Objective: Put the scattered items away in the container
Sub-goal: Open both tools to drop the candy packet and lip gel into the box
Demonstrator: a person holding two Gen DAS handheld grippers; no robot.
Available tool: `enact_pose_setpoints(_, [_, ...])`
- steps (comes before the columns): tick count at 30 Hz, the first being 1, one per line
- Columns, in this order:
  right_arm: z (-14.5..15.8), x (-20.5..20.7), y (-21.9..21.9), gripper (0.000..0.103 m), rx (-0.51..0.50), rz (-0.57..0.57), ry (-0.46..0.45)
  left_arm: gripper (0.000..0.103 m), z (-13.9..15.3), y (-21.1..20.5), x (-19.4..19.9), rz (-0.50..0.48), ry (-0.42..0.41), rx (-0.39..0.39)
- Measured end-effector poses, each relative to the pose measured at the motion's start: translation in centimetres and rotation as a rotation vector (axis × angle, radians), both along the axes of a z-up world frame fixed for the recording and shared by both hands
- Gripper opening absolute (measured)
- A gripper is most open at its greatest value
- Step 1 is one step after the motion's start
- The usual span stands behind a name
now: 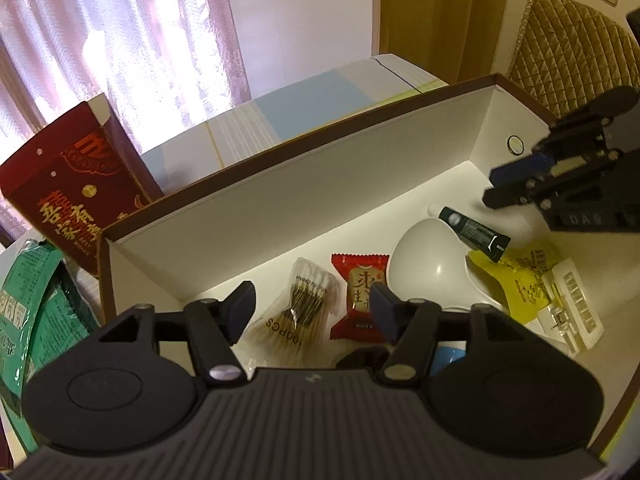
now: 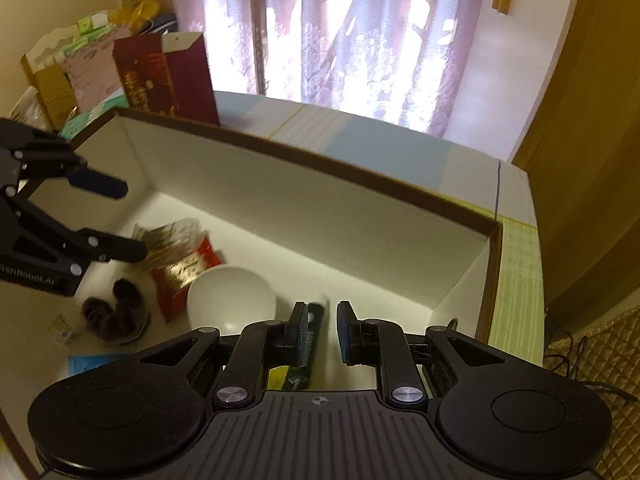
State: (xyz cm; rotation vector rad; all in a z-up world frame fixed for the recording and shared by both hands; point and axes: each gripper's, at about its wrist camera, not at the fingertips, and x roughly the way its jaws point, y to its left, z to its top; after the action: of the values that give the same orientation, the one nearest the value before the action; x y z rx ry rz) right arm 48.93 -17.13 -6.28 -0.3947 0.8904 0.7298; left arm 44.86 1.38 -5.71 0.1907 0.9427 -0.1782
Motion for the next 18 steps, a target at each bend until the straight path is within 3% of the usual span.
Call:
enact_pose_setpoints(1, [0.0, -0.2, 0.0, 0.021, -0.002, 0.002, 0.003, 0.062, 0.1, 0.0, -0.1, 0.004, 0.002, -0.006])
enact_pose_setpoints(2, [0.0, -0.5, -0.1, 0.032, 0.0, 0.005, 0.008, 0.064, 0.2, 0.1, -0.2, 0.009, 0.005, -0.01])
enact_pose_setpoints(3, [0.0, -0.8, -0.2, 0.059, 0.009, 0.007, 0.009, 0.068, 0.3, 0.1, -0.3, 0.013, 0.007, -0.012])
enact_pose_setpoints(6, [0.6, -2.4, 0.0, 0.095, 0.059, 0.049, 0.002, 0.07, 0.8, 0.1, -0.9, 0.019, 0.002, -0.012])
enact_pose_setpoints(8, [0.9, -3.5, 0.5, 0.098, 0.042, 0.054, -0.046, 0.074, 1.1, 0.1, -1.3, 0.031, -0.003, -0.01])
enact_pose_setpoints(18, [2.6, -5.7, -0.3, 0.098, 0.079, -0.015, -0.027, 0.087, 3.6, 0.6, -3.6, 0.112, -0.027, -0.046])
